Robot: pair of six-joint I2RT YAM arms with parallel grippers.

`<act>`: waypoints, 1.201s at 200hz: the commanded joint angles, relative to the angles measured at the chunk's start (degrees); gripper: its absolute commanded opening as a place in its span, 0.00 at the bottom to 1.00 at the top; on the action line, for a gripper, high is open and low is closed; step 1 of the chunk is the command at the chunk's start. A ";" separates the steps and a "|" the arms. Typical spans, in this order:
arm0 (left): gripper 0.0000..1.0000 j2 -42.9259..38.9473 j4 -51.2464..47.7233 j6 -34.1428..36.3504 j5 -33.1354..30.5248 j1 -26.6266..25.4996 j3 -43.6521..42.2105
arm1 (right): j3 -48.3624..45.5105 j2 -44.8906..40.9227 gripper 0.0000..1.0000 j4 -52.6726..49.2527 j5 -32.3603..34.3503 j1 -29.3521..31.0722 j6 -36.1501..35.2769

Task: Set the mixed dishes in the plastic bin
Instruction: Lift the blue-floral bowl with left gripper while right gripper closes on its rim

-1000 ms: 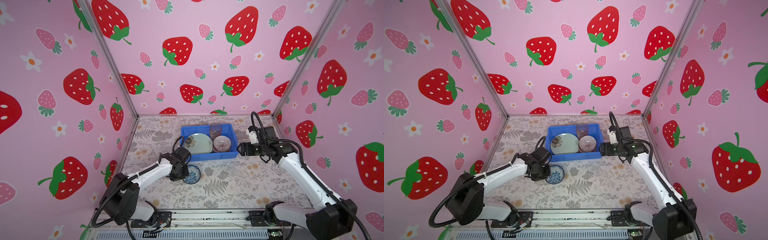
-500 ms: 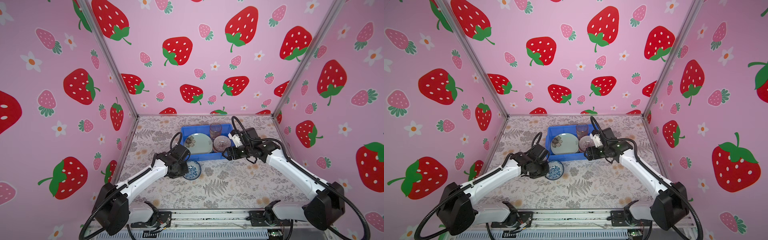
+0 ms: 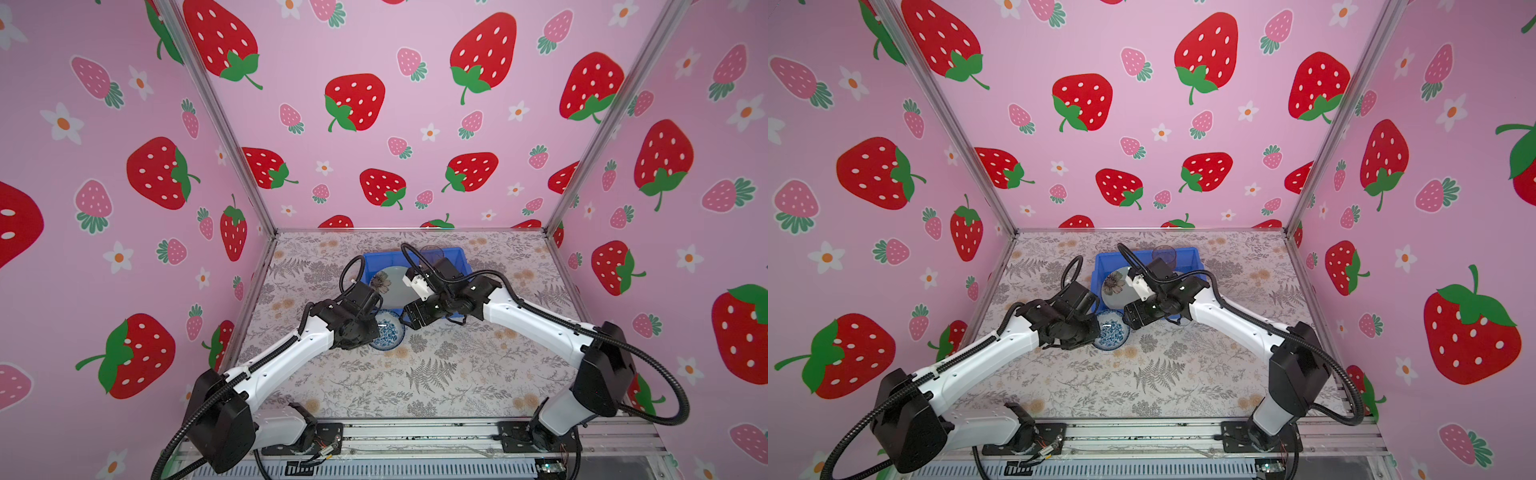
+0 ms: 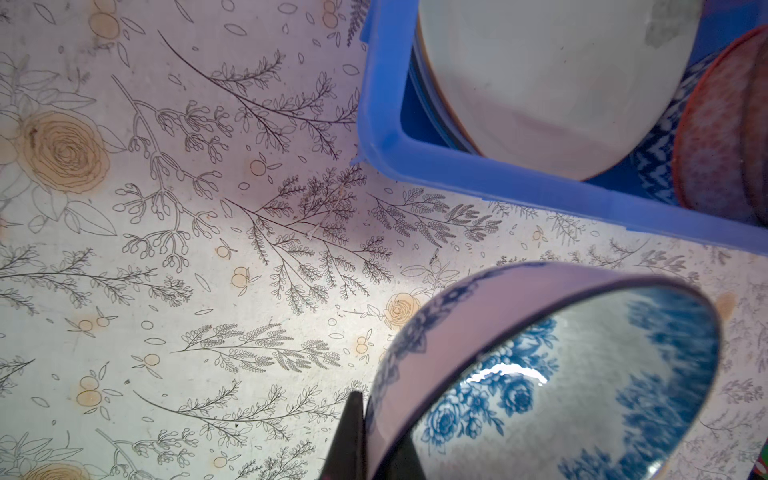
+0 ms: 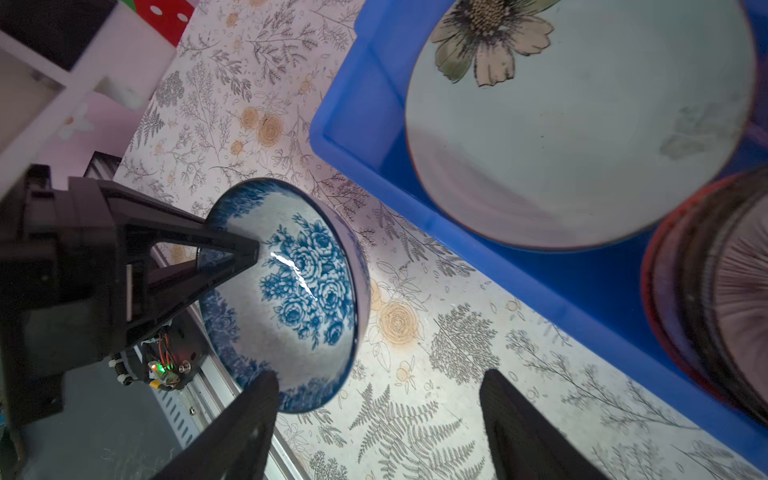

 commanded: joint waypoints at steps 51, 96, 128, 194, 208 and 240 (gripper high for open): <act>0.00 -5.16 -2.18 -3.66 -2.99 -0.81 1.64 | 7.57 8.23 0.59 -1.92 1.01 2.68 -2.64; 0.00 -6.78 -2.75 -4.02 -3.53 -0.81 0.75 | 9.46 10.62 0.39 -2.16 1.09 3.34 -3.02; 0.00 -6.56 -2.17 -3.88 -3.34 -0.81 0.30 | 9.74 10.83 0.26 -2.30 1.80 3.43 -3.02; 0.04 -4.37 -0.56 -3.15 -2.65 -0.81 0.63 | 8.86 9.73 0.06 -2.58 2.82 3.49 -2.89; 0.11 -4.11 -0.31 -2.86 -2.55 -0.81 0.66 | 8.79 9.47 0.03 -2.93 3.08 3.48 -2.76; 0.31 -3.08 -0.01 -1.74 -2.33 -0.76 1.52 | 8.86 8.65 0.00 -4.31 4.63 3.30 -2.67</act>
